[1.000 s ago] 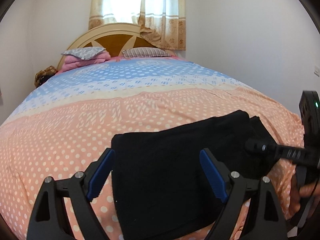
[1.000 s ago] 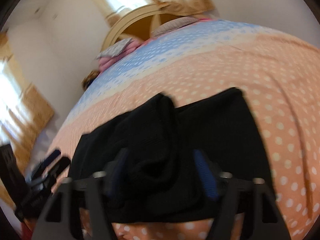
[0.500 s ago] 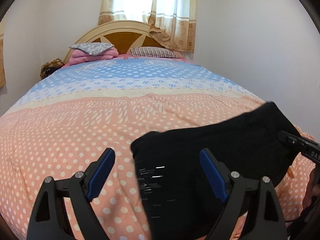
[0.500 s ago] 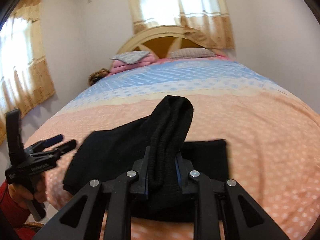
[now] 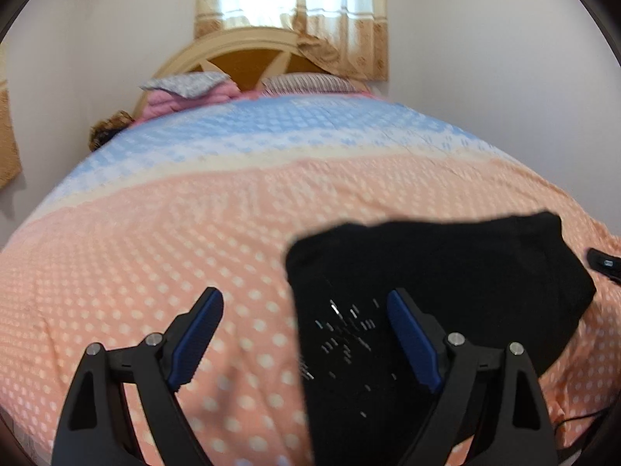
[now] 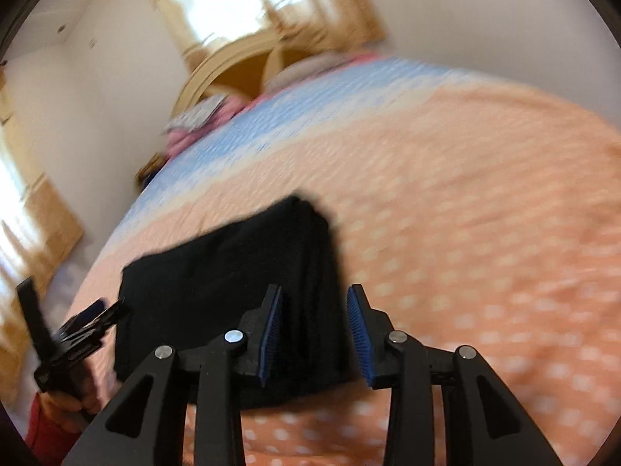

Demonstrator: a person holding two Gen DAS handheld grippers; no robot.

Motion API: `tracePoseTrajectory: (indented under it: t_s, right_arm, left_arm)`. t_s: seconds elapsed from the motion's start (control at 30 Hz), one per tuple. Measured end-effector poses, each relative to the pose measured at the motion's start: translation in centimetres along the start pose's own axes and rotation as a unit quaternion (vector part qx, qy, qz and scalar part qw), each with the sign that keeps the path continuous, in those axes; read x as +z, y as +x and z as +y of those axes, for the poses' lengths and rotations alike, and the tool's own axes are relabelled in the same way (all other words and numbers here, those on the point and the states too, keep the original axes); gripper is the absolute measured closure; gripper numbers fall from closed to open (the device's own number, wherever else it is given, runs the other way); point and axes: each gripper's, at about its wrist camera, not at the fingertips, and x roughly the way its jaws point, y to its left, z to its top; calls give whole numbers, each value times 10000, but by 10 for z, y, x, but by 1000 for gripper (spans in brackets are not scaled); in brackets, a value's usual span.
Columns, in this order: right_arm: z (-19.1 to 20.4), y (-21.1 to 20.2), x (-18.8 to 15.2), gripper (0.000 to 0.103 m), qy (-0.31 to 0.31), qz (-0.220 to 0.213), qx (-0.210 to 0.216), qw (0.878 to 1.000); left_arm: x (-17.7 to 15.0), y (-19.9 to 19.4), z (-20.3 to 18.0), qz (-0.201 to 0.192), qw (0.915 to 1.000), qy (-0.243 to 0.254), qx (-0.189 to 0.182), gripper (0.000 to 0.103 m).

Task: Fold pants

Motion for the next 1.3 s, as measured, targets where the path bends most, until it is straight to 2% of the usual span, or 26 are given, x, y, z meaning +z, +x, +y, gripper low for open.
tracePoseTrajectory:
  t_s: [0.03,0.1,0.2,0.23,0.27,0.37,0.43,0.6,0.73,0.83,0.93,1.0,1.03,1.1,1.2,1.3]
  right_arm:
    - [4,-13,0,67,-171,-245,-155,9994]
    - [21,-27,0,67,-620,-504,-169,9967]
    - [49,-25,-3,73,-1139,-516,-6,9921]
    - [55,-16,-2,73,-1179,-463,89,9919]
    - [57,-9,-2,73,-1169,-425,83,9922]
    - [55,24,-1,73,-993,-81,36,9950]
    - [51,47,-7,73,-876,232,-61,9959]
    - [61,58,-15,72,-1190,25,-427,9920]
    - [57,57,-9,71,-1033,38,-343,9941]
    - [56,50,-6,54,-988,61,-88,9951]
    - [53,33,-3,52,-718,-136,212,9971]
    - [44,18,0,42,-404,-361,336,9980]
    - [41,13,1,33,-289,-438,365,9980]
    - [31,6,2,32,-62,-522,394,9978]
    - [20,9,1,32,73,-381,216,9990]
    - [9,16,-3,32,326,-187,230,9990]
  left_arm:
    - [5,-3,-2,-113,9999,47,31,14]
    - [12,-5,-12,-219,9996,186,-40,14]
    - [20,2,-36,-160,9988,323,-341,14]
    - [22,8,-45,-95,9981,380,-468,14]
    - [23,16,-52,-7,9981,430,-444,14]
    - [21,44,-60,365,9983,419,-158,14]
    - [17,55,-55,547,9980,278,-160,13]
    - [12,58,-52,549,9983,172,-108,7]
    - [17,50,-55,633,9977,204,-96,7]
    - [21,37,-53,636,9977,225,-93,7]
    - [23,28,-46,678,9974,223,18,6]
    - [24,21,-38,658,9977,118,107,3]
    - [24,20,-35,644,9978,71,118,3]
    - [23,17,-30,661,9977,1,146,2]
    - [17,22,-25,819,9962,-50,281,1]
    - [9,25,-21,979,9949,-122,212,1]
